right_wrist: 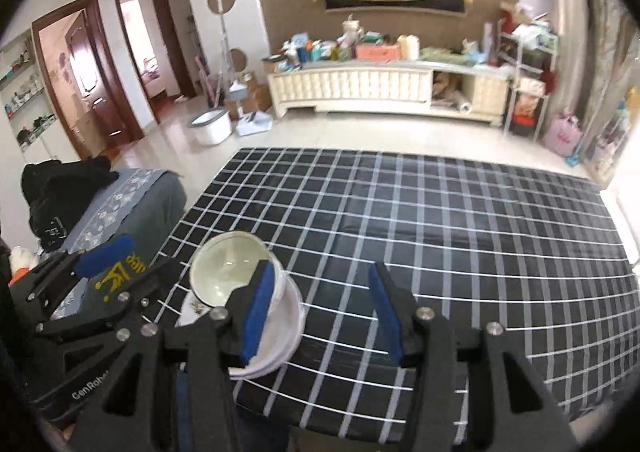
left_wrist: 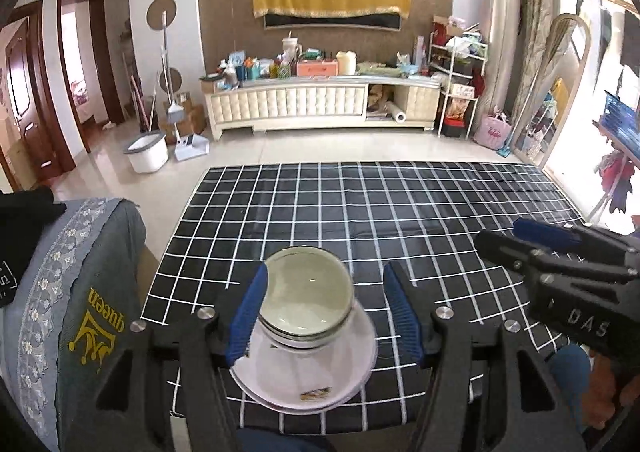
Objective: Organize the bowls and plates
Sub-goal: 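Open both grippers and pull back from the bowls on the plates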
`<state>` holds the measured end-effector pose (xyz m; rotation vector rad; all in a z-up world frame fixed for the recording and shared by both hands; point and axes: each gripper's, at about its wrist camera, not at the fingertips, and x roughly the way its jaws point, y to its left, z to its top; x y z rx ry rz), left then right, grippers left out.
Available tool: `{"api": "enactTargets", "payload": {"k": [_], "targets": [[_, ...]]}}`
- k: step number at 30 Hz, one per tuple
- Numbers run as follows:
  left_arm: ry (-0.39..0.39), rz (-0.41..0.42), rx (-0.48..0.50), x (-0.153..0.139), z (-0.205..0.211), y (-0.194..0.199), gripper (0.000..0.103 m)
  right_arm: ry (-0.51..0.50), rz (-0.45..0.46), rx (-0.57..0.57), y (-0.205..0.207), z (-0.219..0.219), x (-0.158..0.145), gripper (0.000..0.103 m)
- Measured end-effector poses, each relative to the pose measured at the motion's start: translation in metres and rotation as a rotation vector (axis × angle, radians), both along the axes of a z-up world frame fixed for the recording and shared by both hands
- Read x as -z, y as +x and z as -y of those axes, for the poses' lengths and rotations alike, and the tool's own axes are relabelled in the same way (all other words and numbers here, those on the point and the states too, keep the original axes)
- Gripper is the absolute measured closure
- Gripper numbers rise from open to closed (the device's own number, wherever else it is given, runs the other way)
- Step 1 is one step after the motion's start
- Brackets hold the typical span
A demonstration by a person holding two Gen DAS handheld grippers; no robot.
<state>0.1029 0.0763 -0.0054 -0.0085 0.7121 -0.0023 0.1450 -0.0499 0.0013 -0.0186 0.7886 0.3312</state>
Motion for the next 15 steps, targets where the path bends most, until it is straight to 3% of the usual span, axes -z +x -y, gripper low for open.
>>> {"api": "enactTargets", "payload": {"k": [2, 4, 7, 9, 12, 15], "targets": [[0.016, 0.026, 0.001, -0.003, 0.009, -0.012, 0.045, -0.01, 0.032, 0.023, -0.01, 0.01, -0.006, 0.046], [0.017, 0.053, 0.011, -0.008, 0.017, -0.023, 0.038, -0.019, 0.067, 0.037, -0.023, 0.02, -0.012, 0.044], [0.011, 0.097, 0.026, -0.016, 0.026, -0.037, 0.027, -0.019, 0.121, 0.062, -0.043, 0.032, -0.02, 0.03], [0.02, 0.122, 0.041, -0.021, 0.034, -0.047, 0.022, -0.008, 0.169, 0.084, -0.058, 0.041, -0.027, 0.015], [0.059, 0.14, 0.059, -0.024, 0.048, -0.062, 0.021, -0.026, 0.228, 0.104, -0.076, 0.05, -0.034, 0.006], [0.047, 0.165, 0.09, -0.025, 0.056, -0.082, 0.008, -0.045, 0.277, 0.133, -0.095, 0.059, -0.035, 0.0]]}}
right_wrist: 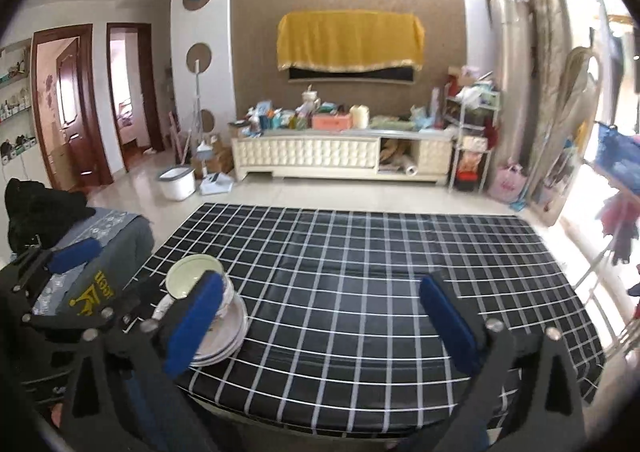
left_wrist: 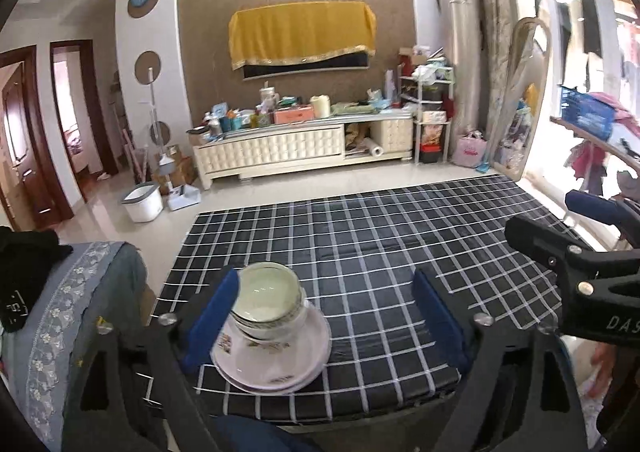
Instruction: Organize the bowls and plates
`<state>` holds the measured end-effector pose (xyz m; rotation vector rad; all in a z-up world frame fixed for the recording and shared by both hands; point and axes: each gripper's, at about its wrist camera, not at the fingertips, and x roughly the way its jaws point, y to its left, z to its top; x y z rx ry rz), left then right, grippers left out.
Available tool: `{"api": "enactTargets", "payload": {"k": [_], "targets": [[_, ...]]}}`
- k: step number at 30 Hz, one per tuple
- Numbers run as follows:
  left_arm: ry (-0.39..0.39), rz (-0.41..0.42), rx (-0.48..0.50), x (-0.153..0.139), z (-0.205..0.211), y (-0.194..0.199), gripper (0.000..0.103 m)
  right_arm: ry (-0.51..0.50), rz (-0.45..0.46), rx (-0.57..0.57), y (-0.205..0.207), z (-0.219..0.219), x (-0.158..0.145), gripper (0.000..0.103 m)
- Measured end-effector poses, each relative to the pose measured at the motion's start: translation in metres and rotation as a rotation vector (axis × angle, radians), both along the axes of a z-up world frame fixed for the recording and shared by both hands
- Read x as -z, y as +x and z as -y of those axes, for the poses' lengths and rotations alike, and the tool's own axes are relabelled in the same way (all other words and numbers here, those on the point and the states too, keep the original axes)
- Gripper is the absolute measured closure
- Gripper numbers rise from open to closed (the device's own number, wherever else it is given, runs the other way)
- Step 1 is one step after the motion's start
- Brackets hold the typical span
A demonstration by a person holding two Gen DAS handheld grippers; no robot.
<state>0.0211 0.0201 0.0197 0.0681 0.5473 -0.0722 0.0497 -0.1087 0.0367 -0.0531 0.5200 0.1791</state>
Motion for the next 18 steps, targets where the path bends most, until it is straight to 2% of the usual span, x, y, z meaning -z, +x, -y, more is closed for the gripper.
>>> {"api": "enactTargets", "payload": {"k": [1, 5, 10, 18], "targets": [[-0.005, -0.001, 0.011, 0.0, 0.004, -0.006, 0.001, -0.004, 0.007, 0.003, -0.007, 0.003, 0.0, 0.0], [-0.014, 0.004, 0.01, 0.005, 0.01, -0.023, 0.0, -0.024, 0.017, 0.023, -0.028, 0.014, 0.004, 0.0], [-0.072, 0.025, 0.025, 0.007, 0.014, -0.045, 0.0, -0.051, 0.013, 0.047, -0.048, 0.023, 0.015, 0.0], [-0.068, 0.05, 0.03, 0.005, 0.024, -0.066, 0.0, 0.0, 0.013, 0.049, -0.073, 0.035, 0.02, 0.0]]}}
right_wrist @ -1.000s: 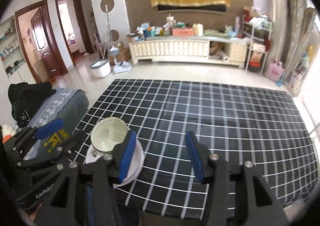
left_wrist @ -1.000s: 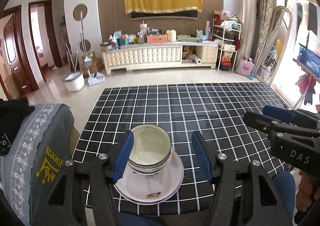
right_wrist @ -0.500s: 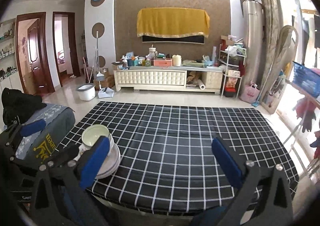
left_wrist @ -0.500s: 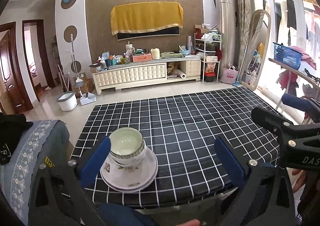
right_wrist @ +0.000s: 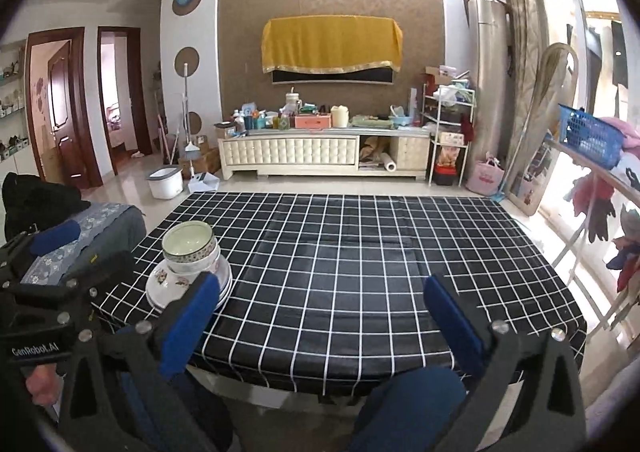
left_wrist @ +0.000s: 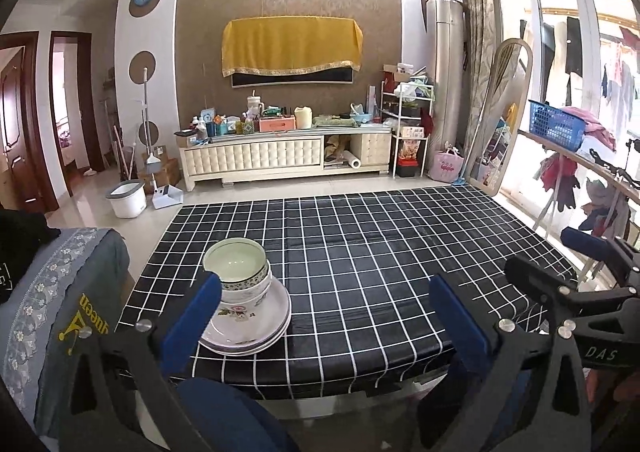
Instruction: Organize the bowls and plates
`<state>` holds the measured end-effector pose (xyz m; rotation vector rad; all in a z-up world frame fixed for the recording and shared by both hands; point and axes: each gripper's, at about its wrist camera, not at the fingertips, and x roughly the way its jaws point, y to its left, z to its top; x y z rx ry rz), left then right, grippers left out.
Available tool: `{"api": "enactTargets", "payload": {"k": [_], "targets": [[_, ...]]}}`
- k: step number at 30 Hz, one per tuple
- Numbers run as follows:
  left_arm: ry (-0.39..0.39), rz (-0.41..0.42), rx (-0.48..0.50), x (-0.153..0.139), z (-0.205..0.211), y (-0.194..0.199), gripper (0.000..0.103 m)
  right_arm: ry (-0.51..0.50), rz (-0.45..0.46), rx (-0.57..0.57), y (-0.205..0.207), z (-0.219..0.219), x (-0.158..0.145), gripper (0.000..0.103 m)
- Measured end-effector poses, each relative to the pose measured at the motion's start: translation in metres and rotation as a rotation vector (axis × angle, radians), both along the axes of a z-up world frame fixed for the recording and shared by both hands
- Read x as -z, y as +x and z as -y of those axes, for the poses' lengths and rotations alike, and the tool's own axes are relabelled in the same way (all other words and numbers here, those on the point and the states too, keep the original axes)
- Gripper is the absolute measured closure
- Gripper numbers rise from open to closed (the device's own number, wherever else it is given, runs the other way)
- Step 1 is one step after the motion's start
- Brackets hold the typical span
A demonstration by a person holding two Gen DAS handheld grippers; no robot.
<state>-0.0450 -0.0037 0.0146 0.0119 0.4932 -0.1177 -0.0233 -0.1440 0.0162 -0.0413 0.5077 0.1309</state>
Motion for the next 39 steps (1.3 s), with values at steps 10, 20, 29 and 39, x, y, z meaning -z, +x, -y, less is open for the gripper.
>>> {"api": "enactTargets", "payload": {"k": [10, 20, 29, 39], "targets": [[0.018, 0.0, 0.006, 0.002, 0.003, -0.01, 0.0, 0.019, 0.028, -0.001, -0.016, 0.005, -0.003, 0.0], [0.014, 0.001, -0.005, 0.003, -0.002, -0.014, 0.0, 0.012, 0.004, -0.015, -0.016, 0.003, 0.0, 0.0], [0.009, 0.003, -0.005, 0.003, -0.003, -0.017, 0.0, 0.023, 0.007, -0.018, -0.018, 0.003, 0.0, 0.0], [0.018, 0.001, -0.017, 0.001, -0.005, -0.019, 0.0, 0.023, 0.003, -0.019, -0.018, 0.004, 0.001, 0.0]]}}
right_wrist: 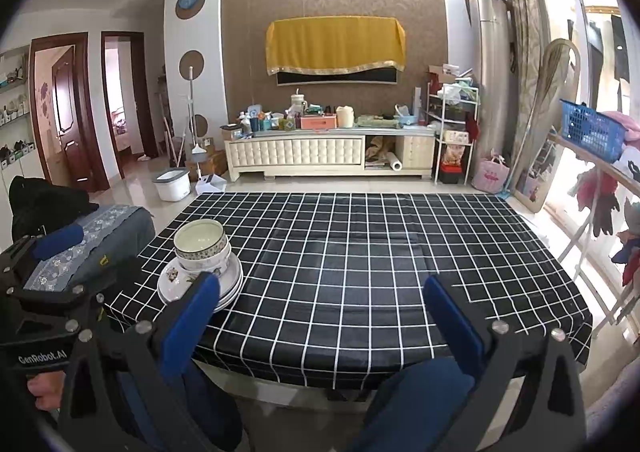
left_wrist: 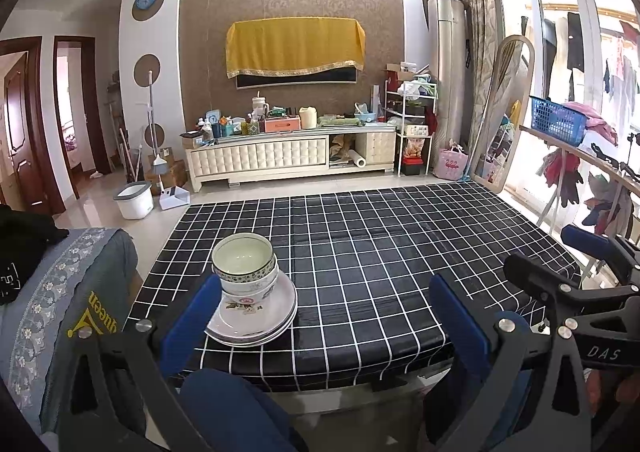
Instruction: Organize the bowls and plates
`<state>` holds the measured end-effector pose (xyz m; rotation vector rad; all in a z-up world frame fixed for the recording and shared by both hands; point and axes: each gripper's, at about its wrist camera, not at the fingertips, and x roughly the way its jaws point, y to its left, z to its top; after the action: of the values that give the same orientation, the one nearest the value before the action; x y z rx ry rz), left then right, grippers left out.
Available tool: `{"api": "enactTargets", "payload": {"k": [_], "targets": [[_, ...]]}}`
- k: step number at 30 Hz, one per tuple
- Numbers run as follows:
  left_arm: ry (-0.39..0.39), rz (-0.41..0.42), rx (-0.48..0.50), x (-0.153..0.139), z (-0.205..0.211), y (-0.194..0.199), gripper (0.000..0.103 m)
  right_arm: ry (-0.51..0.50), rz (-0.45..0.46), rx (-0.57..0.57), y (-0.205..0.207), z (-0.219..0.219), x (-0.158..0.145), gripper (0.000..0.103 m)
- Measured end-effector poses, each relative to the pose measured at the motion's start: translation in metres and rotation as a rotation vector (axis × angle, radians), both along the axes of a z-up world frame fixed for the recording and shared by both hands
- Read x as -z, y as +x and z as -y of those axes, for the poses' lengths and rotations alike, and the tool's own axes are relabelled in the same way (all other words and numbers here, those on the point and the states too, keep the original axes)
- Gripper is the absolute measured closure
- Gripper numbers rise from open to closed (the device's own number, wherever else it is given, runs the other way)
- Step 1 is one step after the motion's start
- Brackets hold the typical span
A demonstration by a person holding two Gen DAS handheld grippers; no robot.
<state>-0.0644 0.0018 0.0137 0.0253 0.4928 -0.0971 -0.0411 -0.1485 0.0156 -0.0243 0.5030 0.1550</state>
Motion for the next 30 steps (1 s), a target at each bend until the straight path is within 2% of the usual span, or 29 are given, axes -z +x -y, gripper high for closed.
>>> {"api": "enactTargets", "payload": {"k": [24, 30], "targets": [[0.018, 0.003, -0.013, -0.0012, -0.0029, 0.0007, 0.0, 0.0, 0.018, -0.009, -0.0008, -0.0021, -0.002, 0.0], [-0.006, 0.007, -0.008, -0.0016, -0.0072, 0.0001, 0.0, 0.007, 0.013, -0.012, 0.0011, -0.0014, -0.0036, 0.0]]}}
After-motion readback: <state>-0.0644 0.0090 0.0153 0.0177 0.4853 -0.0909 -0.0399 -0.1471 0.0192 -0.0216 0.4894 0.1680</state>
